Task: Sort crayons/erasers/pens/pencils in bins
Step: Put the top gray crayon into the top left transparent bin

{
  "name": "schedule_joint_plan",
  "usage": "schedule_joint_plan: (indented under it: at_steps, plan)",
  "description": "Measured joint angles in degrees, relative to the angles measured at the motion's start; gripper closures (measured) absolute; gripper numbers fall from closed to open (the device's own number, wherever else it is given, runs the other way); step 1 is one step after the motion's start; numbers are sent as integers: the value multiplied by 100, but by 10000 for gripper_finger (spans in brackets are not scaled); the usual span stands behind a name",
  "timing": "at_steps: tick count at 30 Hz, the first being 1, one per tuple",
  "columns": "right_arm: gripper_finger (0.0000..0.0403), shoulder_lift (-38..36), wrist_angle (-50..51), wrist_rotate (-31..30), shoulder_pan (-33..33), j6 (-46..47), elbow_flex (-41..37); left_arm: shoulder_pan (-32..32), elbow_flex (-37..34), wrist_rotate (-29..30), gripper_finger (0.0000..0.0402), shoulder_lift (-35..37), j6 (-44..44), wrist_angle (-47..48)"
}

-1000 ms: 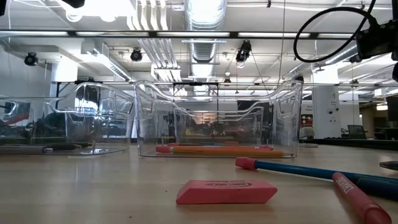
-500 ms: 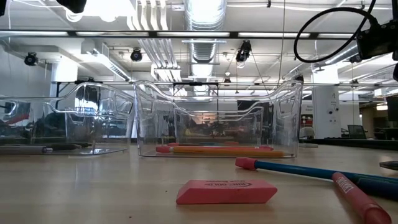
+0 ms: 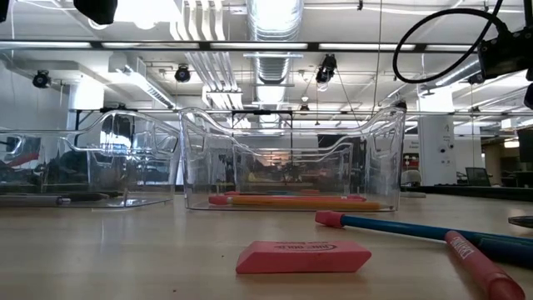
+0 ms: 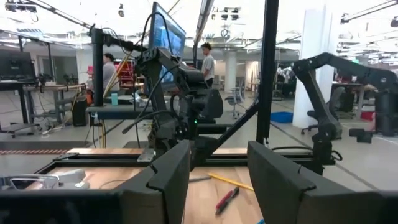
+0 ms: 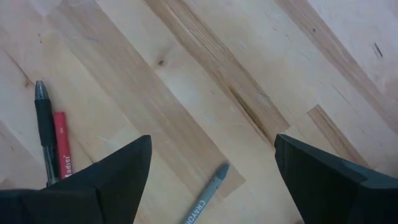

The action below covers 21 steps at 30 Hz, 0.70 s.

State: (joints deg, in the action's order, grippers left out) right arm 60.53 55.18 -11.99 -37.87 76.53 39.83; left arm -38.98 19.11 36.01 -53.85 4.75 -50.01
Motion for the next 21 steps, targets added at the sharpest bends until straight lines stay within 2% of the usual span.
schedule_joint_plan:
  at_steps: [21]
  plan:
    - [78, 0, -2, -180, 0, -10, 0, 0, 0, 2, 256, -124, 0, -51]
